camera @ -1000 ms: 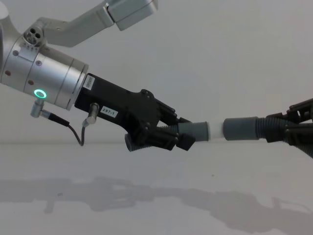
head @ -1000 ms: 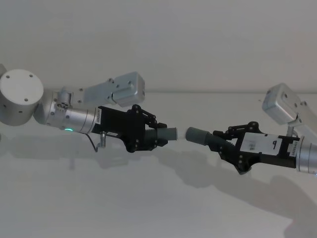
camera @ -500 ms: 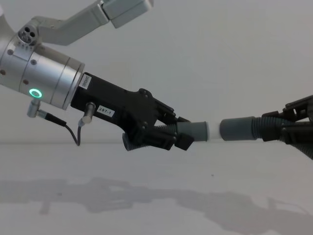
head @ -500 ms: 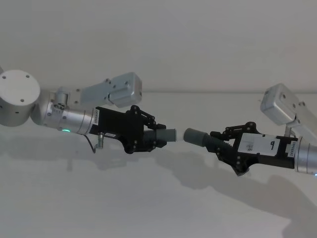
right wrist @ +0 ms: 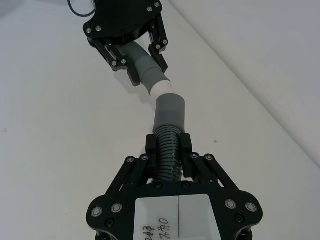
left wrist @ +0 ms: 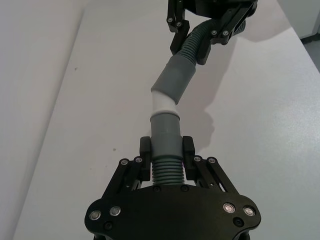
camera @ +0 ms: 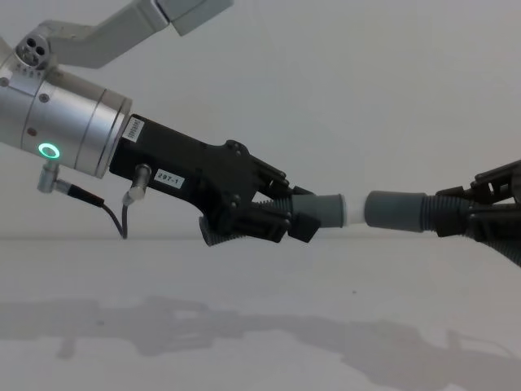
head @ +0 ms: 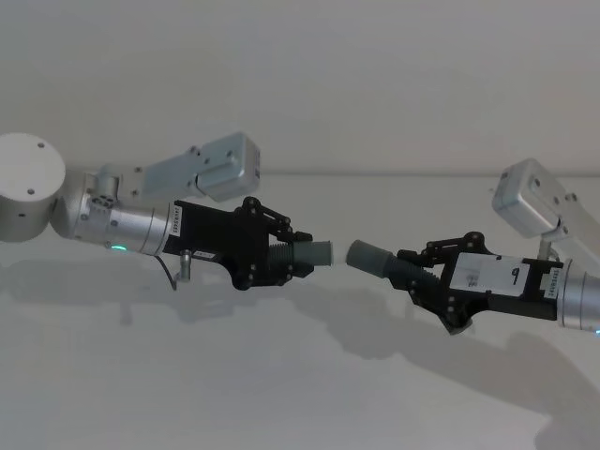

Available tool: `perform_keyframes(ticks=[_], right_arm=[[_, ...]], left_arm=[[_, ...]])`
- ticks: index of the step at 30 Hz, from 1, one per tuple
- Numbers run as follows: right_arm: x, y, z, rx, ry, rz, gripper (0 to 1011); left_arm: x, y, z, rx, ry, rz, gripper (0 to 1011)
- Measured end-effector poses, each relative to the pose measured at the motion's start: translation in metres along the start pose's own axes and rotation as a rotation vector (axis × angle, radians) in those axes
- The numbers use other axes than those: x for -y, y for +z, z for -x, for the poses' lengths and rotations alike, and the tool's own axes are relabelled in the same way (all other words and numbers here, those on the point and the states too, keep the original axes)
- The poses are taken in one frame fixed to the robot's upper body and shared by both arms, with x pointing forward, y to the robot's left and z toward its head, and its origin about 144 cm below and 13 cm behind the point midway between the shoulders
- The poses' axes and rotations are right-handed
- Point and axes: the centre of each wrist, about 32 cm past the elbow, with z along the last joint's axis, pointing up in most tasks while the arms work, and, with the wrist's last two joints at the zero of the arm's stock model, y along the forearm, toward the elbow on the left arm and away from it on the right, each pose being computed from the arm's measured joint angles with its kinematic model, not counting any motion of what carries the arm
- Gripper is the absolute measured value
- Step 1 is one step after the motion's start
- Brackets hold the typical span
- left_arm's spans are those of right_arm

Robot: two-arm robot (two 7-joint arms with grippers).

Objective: Use both hands to pick up one end of the pipe from the table, align the ends, and insert them.

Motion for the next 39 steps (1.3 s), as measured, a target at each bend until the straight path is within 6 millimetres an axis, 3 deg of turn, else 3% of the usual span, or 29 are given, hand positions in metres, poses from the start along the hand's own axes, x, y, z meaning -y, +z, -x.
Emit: perform_keyframes(ticks=[39], right_arm=[[0.005,-0.015,-0.008,-0.023,0.054,-0.052,263]], left_arm=[[-0.001,0.004,0.006,-0.004,-0.016,-0.034,357]])
